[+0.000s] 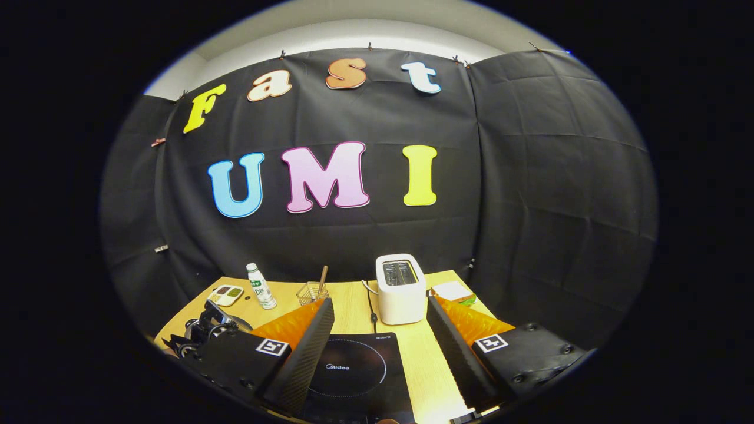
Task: First push the handle of the pot to place it horizontally, then grasp the pot with both hands and set it on the induction cooktop.
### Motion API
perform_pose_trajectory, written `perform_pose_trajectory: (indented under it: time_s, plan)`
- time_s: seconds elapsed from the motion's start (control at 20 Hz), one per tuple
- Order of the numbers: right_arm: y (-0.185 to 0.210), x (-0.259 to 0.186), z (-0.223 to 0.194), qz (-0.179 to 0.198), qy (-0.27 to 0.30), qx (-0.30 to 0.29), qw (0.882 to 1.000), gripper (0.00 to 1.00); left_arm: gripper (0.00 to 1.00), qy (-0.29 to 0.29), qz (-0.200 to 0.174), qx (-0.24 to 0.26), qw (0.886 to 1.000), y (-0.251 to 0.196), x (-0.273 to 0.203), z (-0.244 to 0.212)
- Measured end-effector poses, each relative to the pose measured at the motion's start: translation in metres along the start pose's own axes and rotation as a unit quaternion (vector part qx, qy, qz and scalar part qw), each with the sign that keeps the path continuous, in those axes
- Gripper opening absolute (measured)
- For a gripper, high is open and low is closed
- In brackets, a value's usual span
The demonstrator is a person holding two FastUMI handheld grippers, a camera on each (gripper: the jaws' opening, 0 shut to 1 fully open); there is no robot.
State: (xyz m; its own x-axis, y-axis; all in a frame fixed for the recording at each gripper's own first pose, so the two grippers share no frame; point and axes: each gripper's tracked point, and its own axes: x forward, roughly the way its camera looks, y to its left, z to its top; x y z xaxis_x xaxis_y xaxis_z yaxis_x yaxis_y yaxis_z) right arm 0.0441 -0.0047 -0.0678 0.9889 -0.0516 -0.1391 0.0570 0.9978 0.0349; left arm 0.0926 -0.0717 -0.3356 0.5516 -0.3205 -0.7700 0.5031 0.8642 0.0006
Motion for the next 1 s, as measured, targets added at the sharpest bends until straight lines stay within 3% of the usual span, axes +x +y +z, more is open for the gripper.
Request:
perform_pose_trajectory:
  time_s: [0.65, 0.85, 1.0]
  plan:
    - [-0.007, 0.001, -0.007, -0.013, 0.015, 0.0, 1.0, 0.99, 0.05, -0.023, -0.008, 0.01, 1.0, -0.006, 0.005, 0.025]
    - [-0.001, 0.0, -0.016, -0.01, 0.03, 0.007, 0.999, 0.99, 0.05, -0.076, -0.018, -0.018, 0.997, -0.015, -0.023, 0.041]
    - [0.012, 0.003, -0.027, 0.002, 0.048, 0.006, 0.999, 0.99, 0.06, -0.149, -0.014, -0.027, 0.988, -0.008, -0.055, 0.064]
